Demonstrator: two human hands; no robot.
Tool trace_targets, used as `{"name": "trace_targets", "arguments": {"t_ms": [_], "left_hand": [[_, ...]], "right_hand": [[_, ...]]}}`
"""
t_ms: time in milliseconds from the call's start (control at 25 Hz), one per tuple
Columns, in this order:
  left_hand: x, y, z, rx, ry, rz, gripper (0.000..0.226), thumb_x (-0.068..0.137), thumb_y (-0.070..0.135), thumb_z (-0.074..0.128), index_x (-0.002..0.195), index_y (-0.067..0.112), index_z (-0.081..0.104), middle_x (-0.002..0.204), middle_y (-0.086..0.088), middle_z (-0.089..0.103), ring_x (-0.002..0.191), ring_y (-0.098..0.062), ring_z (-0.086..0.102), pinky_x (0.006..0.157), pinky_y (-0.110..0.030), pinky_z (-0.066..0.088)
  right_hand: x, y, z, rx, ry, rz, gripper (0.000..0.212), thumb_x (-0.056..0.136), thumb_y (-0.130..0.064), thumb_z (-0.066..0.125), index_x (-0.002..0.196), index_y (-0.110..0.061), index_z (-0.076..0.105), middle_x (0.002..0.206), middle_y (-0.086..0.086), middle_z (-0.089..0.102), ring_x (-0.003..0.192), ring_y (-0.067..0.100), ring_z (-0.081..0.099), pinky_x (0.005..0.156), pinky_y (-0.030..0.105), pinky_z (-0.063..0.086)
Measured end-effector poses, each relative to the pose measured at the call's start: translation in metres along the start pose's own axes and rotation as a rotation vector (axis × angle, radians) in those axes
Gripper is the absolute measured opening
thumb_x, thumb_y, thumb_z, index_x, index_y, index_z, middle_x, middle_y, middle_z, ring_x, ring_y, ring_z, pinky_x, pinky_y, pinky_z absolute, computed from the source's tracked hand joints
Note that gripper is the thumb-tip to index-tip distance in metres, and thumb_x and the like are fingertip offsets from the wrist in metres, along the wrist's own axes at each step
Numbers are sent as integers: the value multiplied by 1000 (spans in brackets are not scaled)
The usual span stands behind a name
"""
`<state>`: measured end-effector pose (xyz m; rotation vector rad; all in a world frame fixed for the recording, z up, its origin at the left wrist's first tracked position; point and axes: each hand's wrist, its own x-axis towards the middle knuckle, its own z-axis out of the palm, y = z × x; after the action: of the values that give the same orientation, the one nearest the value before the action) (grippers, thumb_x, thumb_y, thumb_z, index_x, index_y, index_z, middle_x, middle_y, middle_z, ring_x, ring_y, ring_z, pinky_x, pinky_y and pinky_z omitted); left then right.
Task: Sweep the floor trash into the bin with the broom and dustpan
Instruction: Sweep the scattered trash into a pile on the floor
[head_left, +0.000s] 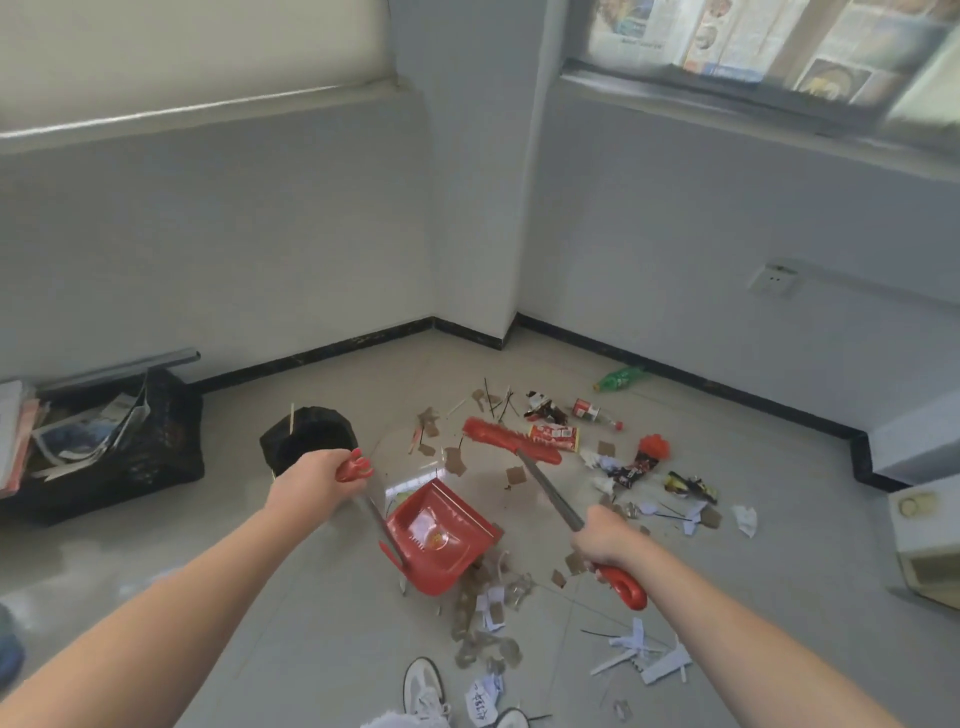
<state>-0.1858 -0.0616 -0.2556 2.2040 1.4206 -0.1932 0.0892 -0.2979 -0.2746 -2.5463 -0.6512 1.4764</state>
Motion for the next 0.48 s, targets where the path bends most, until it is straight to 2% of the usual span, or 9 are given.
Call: {"name": "trace_targets", "arguments": {"t_ms": [80,280,400,480], "left_hand": [[4,-36,2,-53,0,-29,30,83,32,68,65,21,48,72,3,60,70,-18,59,58,-29,38],[11,-111,6,-115,23,-144,28,86,35,66,77,11,56,69,0,57,69,-23,56,56,-31,34],[2,-142,17,-245,17,-227,27,88,35,66,73,14,57,63,15,52,69,-15,54,54,-25,33],[-3,-154,20,-231,12,-290,26,87,39,66,75,17,60,66,13,56,71,-15,56,54,-26,35]], "right_hand": [[17,-17,3,-23,27,1,18,90,-3,46,74,-10,42,57,12,52,39,20,47,36,21,40],[59,-71,34,-113,36,-37,13,90,-9,51,76,-9,50,58,9,56,39,19,50,37,19,39],[74,-94,56,-148,55,-53,16,89,-12,53,73,-12,50,60,7,59,40,16,53,37,18,39],[84,-109,58,-179,28,-76,15,90,-11,53,75,-12,50,60,7,58,41,16,53,37,17,39]]}}
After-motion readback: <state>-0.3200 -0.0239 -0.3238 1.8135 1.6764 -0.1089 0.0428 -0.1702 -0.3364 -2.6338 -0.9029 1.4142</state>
